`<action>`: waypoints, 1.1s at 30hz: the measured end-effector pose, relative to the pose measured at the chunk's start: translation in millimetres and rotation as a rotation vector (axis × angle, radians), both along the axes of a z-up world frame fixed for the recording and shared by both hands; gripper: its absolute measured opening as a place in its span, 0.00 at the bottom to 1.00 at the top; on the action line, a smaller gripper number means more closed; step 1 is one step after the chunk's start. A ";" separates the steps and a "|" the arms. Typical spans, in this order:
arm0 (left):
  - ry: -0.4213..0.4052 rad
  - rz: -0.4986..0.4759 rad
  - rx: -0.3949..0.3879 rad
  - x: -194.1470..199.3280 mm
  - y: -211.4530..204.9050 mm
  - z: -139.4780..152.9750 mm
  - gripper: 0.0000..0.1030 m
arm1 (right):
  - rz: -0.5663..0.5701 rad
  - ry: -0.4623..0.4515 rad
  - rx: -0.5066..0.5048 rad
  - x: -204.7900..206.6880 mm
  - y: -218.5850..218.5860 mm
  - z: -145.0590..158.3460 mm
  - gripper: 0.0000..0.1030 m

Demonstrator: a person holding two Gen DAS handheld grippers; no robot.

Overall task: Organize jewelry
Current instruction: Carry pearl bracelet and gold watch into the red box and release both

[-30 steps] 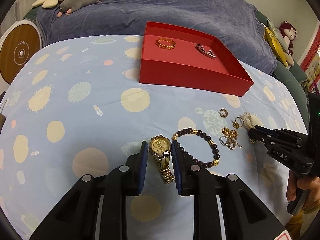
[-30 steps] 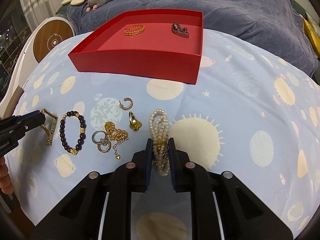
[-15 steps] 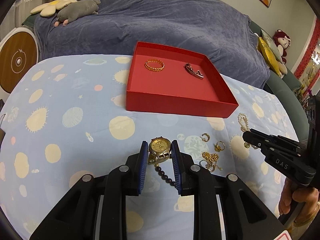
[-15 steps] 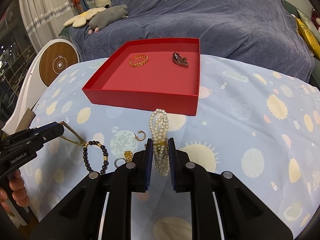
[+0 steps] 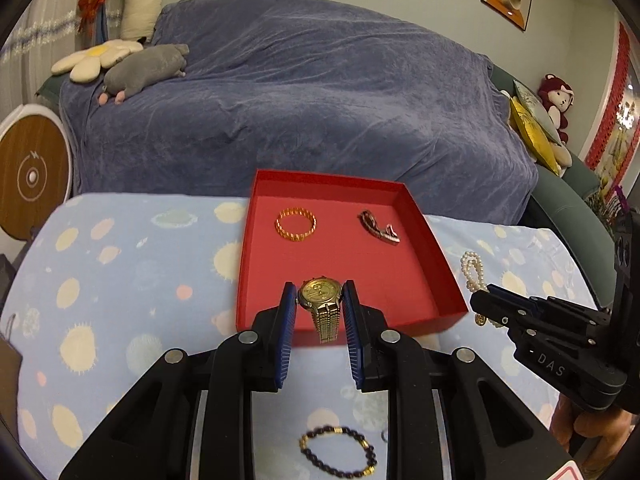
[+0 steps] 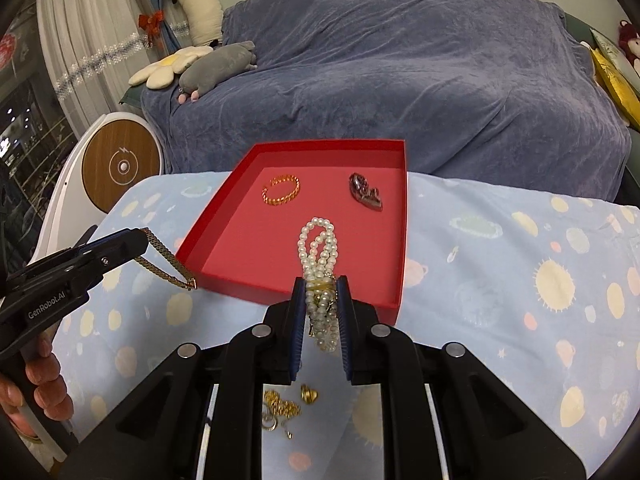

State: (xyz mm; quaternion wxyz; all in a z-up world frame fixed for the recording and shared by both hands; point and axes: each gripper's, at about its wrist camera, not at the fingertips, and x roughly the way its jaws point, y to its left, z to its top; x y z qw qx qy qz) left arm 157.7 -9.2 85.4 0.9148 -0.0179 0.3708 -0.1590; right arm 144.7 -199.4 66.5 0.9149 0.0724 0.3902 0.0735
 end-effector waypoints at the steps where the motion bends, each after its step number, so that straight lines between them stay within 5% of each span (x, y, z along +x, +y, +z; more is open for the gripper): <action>1: -0.001 0.001 0.002 9.7 -2.2 0.7 0.20 | -0.006 -0.004 -0.004 9.6 -0.4 1.2 0.14; 18: 0.089 0.017 0.039 114.3 -28.4 -66.8 0.20 | -0.033 0.101 -0.048 115.2 5.9 -63.1 0.14; 22: 0.082 0.037 0.049 117.4 -23.9 -71.7 0.20 | -0.054 0.096 -0.065 117.0 3.0 -69.4 0.16; 25: 0.040 0.053 0.055 113.7 -17.7 -64.5 0.23 | -0.078 0.074 -0.048 111.6 -4.4 -63.7 0.27; 33: 0.021 0.076 0.016 81.3 13.1 -28.8 0.45 | -0.085 0.029 0.006 60.5 -17.3 -24.4 0.31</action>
